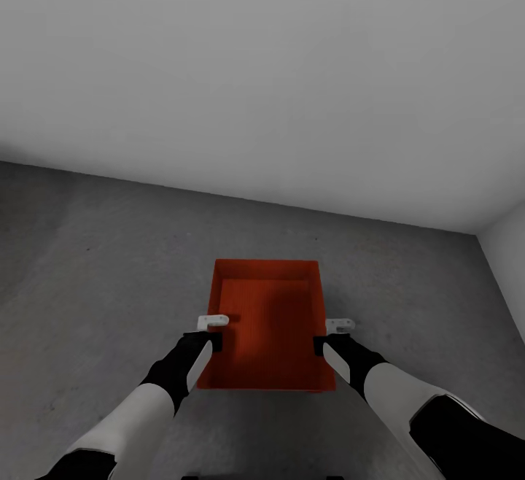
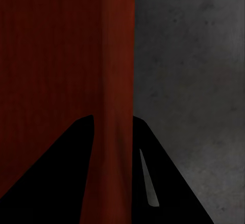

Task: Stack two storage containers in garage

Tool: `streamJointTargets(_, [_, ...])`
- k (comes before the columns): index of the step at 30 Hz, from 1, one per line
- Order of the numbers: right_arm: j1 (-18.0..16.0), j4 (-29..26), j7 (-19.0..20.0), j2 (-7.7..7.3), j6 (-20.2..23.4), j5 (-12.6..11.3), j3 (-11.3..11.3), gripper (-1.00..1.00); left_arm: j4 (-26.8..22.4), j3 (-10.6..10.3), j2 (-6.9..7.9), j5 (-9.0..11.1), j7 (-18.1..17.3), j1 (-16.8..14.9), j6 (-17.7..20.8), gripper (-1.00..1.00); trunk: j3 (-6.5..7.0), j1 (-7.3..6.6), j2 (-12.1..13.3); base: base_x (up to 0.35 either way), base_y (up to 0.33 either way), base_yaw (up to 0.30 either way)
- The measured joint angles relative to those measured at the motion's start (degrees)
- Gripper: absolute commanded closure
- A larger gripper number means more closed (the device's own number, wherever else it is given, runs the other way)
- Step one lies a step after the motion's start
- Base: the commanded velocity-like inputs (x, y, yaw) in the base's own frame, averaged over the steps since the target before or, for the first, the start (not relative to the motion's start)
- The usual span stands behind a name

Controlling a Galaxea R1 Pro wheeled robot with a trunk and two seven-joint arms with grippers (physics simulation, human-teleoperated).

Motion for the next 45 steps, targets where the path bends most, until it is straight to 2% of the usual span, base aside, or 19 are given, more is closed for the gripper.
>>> streamJointTargets(9, [0.0,0.0,0.0,0.00,0.0,0.0,0.0,1.00,0.0,0.0,0.00,0.0,0.0,0.0,0.0,1.00,-1.62,1.98,-3.6,0.000,0.000,0.000])
streamJointTargets(14, [0.0,0.0,0.0,0.00,0.0,0.0,0.0,1.00,0.0,0.0,0.00,0.0,0.0,0.0,0.0,1.00,-1.62,1.98,-3.6,0.000,0.000,0.000])
streamJointTargets(22, [0.0,0.0,0.0,-0.01,0.1,0.0,0.0,1.00,0.1,0.0,0.00,0.1,0.0,0.0,-0.1,1.00,-3.05,3.74,-6.8,0.000,0.000,0.000])
streamJointTargets(33, [0.0,0.0,0.0,-0.01,0.0,0.0,0.1,1.00,0.1,0.0,0.00,0.1,0.0,0.0,-0.1,1.00,-3.06,3.74,-6.8,0.000,0.000,0.000])
streamJointTargets(45, [0.0,0.0,0.0,-0.01,0.0,0.0,0.0,1.00,0.1,0.0,0.00,0.1,0.0,0.0,-0.1,1.00,-5.21,6.37,-11.6,0.000,0.000,0.000])
